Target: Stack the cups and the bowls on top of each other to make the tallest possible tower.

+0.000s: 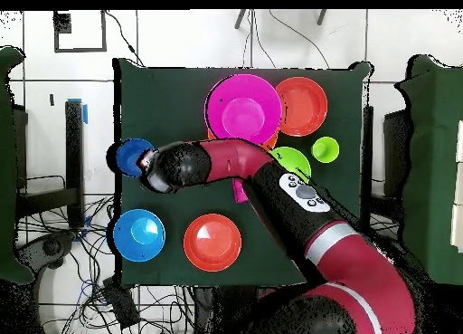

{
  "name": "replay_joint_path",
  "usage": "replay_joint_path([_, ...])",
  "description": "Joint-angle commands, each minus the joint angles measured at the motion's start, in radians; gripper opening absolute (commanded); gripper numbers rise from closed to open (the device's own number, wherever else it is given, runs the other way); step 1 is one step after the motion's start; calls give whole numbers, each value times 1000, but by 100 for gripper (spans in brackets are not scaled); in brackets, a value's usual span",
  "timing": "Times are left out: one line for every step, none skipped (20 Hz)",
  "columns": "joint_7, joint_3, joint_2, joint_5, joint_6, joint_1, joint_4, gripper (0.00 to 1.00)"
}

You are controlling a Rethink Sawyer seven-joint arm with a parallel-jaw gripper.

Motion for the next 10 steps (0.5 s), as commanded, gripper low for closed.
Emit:
replay_joint_path([-211,136,-110,31,197,-10,67,0])
replay_joint_path([-212,147,-126,39,222,-16,65,0])
replay_joint_path([-217,153,-141,45,248,-22,55,0])
replay_joint_path([-219,166,-152,57,272,-31,54,0])
replay_joint_path([-221,177,-165,66,297,-39,49,0])
replay_joint_path([-223,188,-178,75,322,-47,44,0])
replay_joint_path([-225,200,-190,85,346,-56,41,0])
replay_joint_path([-230,216,-205,92,365,-66,40,0])
replay_joint_path([-233,227,-223,98,390,-73,35,0])
replay_joint_path([-236,241,-243,105,410,-83,34,0])
